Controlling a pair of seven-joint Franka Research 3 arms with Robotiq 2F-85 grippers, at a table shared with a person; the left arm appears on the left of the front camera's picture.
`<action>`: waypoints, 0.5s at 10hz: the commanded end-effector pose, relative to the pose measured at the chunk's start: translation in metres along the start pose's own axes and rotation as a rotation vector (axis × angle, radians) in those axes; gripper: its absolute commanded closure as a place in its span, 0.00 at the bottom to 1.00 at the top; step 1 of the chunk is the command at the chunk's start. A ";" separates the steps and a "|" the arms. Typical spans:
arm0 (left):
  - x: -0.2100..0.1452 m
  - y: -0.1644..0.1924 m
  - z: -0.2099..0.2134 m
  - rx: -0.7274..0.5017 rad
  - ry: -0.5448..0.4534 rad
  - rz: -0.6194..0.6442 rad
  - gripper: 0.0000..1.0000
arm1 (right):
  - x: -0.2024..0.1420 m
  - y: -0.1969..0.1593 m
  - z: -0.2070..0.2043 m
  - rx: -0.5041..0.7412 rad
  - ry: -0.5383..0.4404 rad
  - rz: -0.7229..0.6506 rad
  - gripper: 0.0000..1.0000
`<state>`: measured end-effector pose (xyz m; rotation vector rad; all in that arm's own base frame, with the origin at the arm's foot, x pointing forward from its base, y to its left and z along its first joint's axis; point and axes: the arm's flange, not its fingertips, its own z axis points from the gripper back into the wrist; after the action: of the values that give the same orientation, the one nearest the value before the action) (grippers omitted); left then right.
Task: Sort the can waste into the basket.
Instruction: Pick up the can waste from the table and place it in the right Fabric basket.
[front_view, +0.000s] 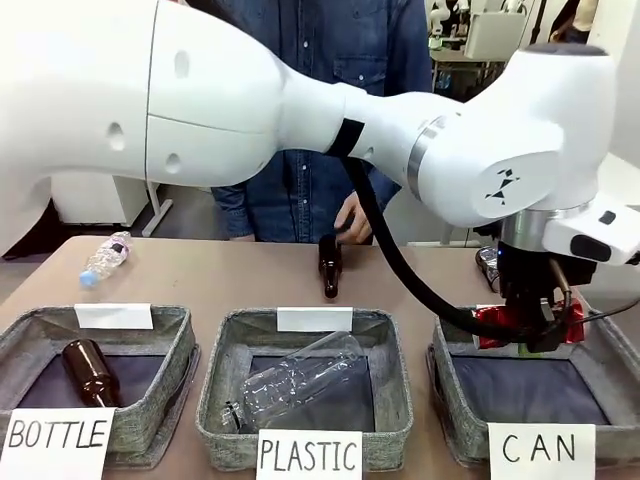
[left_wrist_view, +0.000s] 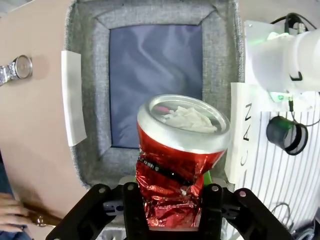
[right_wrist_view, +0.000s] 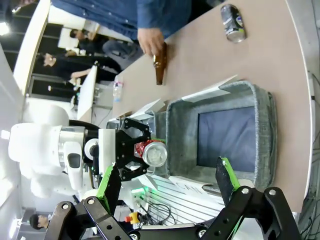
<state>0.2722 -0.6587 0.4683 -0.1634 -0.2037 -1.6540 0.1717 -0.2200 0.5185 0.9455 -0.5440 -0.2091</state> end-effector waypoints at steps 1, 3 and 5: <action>0.001 -0.001 0.001 0.019 -0.007 -0.020 0.18 | 0.002 0.003 0.000 0.004 -0.013 -0.020 0.00; -0.002 0.000 0.002 0.018 -0.007 -0.016 0.00 | 0.002 0.003 0.000 0.004 -0.013 -0.020 0.00; -0.004 0.001 0.005 0.016 -0.009 -0.012 0.00 | 0.002 0.003 0.000 0.004 -0.013 -0.020 0.00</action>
<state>0.2730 -0.6583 0.4691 -0.1624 -0.2056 -1.6532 0.1717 -0.2200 0.5185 0.9456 -0.5439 -0.2095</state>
